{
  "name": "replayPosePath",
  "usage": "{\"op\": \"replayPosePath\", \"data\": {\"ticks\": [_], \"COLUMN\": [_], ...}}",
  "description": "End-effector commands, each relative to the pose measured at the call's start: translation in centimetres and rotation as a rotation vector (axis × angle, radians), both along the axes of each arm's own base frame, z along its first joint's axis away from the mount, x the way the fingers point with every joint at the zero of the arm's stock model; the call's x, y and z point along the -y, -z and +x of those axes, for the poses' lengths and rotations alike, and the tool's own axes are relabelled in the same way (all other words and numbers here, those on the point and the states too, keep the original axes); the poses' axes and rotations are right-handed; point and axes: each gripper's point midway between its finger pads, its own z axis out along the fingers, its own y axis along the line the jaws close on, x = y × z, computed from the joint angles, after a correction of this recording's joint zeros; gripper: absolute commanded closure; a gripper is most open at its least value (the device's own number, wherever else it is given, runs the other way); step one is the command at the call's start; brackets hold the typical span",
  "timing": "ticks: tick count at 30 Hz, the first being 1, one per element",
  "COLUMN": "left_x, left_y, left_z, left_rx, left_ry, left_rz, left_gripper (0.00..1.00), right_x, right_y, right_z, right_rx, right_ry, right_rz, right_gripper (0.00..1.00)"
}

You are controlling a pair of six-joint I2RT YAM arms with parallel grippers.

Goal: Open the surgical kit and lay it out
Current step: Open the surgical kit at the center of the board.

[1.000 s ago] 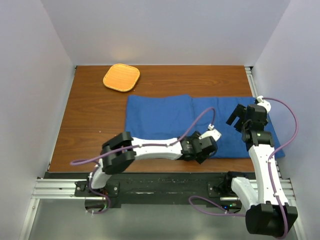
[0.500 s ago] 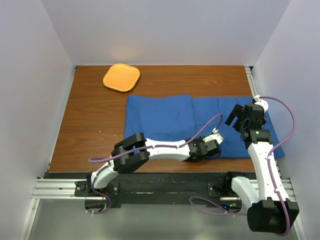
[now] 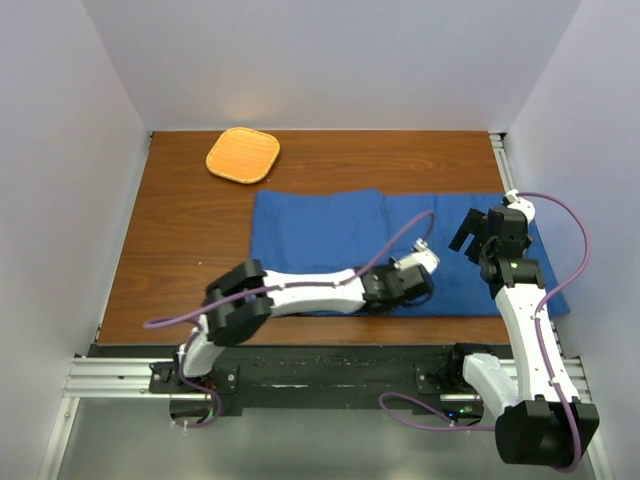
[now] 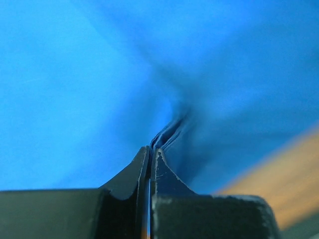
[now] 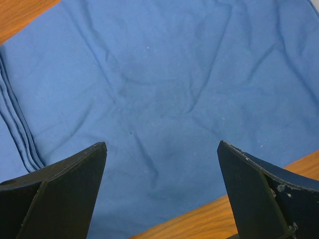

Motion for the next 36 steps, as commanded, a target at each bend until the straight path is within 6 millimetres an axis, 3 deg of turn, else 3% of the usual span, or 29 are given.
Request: {"op": "replayPosePath", "data": {"ticks": [1, 2, 4, 5, 6, 7, 8, 10, 11, 13, 14, 16, 18, 22, 24, 31, 36], "left_x": [-9.3, -12.8, -18.3, -22.6, -26.1, -31.1, -33.9, -39.6, -44.3, -48.7, -52.4, -55.9, -60.3, -65.1, -66.3, -67.7, -69.0], "left_y": [-5.4, -6.7, -5.5, -6.4, -5.4, -6.2, -6.1, -4.9, -5.5, -5.0, -5.2, -5.6, -6.4, -8.3, -8.8, -9.9, -9.2], "left_z": [7.8, 10.1, 11.4, 13.1, 13.2, 14.1, 14.2, 13.4, 13.3, 12.2, 11.3, 10.0, 7.5, 3.4, 1.8, -3.1, -4.4], "left_rx": [0.131, 0.147, 0.148, 0.162, 0.157, 0.161, 0.157, 0.135, 0.146, 0.141, 0.141, 0.149, 0.182, 0.269, 0.289, 0.342, 0.325], "left_ry": [-0.262, -0.353, -0.462, -0.566, -0.632, -0.771, -0.841, -0.974, -1.099, -1.2, -1.305, -1.407, -1.566, -1.749, -1.81, -1.948, -1.993], "left_rz": [-0.025, -0.038, 0.024, 0.022, 0.072, 0.066, 0.071, 0.102, 0.096, 0.133, 0.15, 0.199, 0.282, 0.377, 0.399, 0.446, 0.425], "left_gripper": [1.0, 1.0, 1.0, 1.0, 1.0, 1.0, 1.0, 1.0, 1.0, 1.0, 1.0, 1.0, 1.0, 1.0, 1.0, 1.0, 1.0], "right_x": [-0.1, -0.1, -0.6, -0.6, -1.5, -1.7, -2.0, -2.8, -3.1, -4.5, -5.0, -6.6, -8.4, -11.4, -12.7, -14.1, -15.1], "right_y": [-2.3, -2.5, -2.7, -2.8, -2.8, -2.8, -2.7, -2.6, -2.6, -2.8, -2.8, -2.8, -2.9, -3.2, -3.4, -4.2, -3.9], "right_z": [0.7, 0.7, 0.7, 0.7, 0.8, 0.9, 0.9, 1.2, 1.4, 1.9, 2.0, 2.2, 2.5, 2.5, 2.2, 1.0, 0.4], "right_rx": [0.062, 0.057, 0.055, 0.054, 0.055, 0.052, 0.049, 0.044, 0.041, 0.036, 0.036, 0.029, 0.026, 0.024, 0.027, 0.051, 0.076], "right_ry": [-0.021, -0.021, -0.044, -0.044, -0.078, -0.086, -0.095, -0.126, -0.14, -0.19, -0.206, -0.263, -0.323, -0.424, -0.473, -0.558, -0.605], "right_rz": [-0.037, -0.043, -0.049, -0.049, -0.046, -0.046, -0.045, -0.05, -0.054, -0.057, -0.055, -0.055, -0.056, -0.059, -0.068, -0.149, -0.144], "right_gripper": [0.02, 0.02, 0.02, 0.02, 0.02, 0.02, 0.02, 0.01, 0.01, 0.01, 0.01, 0.01, 0.02, 0.01, 0.02, 0.01, 0.01]}}
